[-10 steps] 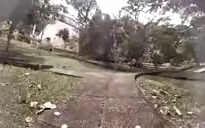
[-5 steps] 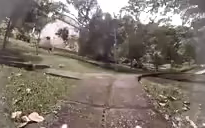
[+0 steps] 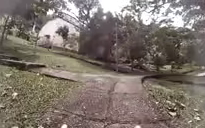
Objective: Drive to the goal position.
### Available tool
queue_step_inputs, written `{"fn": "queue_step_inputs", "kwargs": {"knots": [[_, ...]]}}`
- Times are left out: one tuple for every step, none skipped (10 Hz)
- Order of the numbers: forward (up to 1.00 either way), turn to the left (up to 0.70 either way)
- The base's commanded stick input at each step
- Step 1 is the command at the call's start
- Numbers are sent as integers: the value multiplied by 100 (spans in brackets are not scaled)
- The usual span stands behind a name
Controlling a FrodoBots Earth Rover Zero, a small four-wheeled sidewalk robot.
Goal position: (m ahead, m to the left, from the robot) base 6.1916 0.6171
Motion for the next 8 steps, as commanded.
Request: {"fn": "queue_step_inputs", "kwargs": {"knots": [[70,0],[70,0],[54,0],[50,-1],[50,-16],[50,-42],[50,-20],[50,0]]}}
